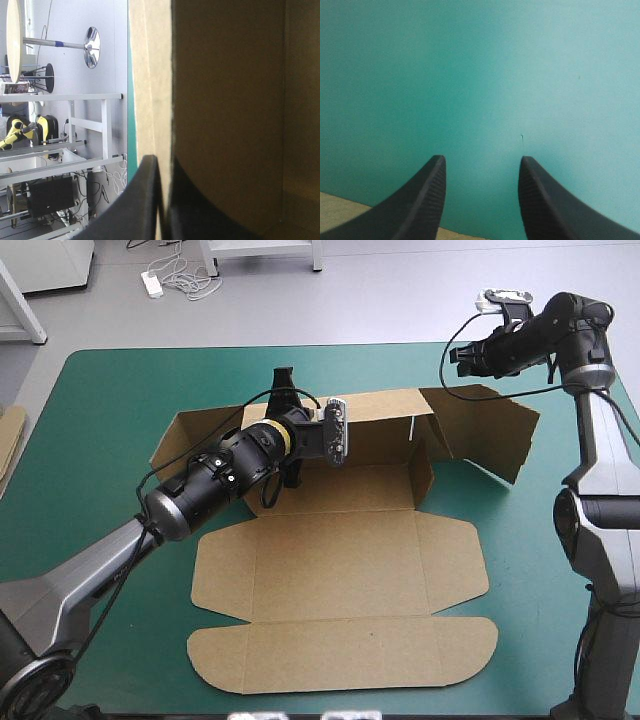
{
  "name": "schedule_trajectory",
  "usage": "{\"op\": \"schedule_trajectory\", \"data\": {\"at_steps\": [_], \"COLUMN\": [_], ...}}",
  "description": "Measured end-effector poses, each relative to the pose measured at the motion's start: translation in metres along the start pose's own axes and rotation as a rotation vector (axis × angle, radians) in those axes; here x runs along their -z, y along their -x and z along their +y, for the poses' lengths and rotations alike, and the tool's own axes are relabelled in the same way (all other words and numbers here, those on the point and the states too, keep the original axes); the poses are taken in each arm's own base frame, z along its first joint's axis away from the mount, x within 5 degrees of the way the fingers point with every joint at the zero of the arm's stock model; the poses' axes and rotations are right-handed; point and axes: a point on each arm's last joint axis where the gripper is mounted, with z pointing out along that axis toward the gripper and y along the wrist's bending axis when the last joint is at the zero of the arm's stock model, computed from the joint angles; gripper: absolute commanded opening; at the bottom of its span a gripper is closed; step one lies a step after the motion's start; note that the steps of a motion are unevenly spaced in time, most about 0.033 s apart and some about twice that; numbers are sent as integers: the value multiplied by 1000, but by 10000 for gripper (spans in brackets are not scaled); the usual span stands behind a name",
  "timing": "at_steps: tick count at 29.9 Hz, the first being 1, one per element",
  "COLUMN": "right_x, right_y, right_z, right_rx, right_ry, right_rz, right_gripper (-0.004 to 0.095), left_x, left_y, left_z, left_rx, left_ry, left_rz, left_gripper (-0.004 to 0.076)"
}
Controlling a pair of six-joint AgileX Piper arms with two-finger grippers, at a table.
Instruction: Fold the box
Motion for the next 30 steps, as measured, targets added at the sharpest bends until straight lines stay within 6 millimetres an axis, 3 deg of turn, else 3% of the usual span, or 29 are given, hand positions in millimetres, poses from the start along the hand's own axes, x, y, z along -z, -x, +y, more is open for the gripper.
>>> {"op": "schedule_trajectory", "data": {"at_steps": [5,12,23,30], "right_x": [4,31,14,15], "right_y": [-1,-11,-21,-24], "right_z": [-1,8,1,12], "right_rx": [-5,17,23,45], "right_ry": [-5,-21,-47,-33], "right_rz": [5,18,79,94], "right_gripper": [425,425,414,414], "left_x": [0,-2,-2,-2], "left_y": [-1,-1,0,0], "left_z": [-1,-3,-3,-3], "left_rx": [-4,-8,11,11], "left_ry": [-3,4,13,16], "left_rz": [8,2,-8,-11], "left_gripper": [-9,-9,-9,-9]}}
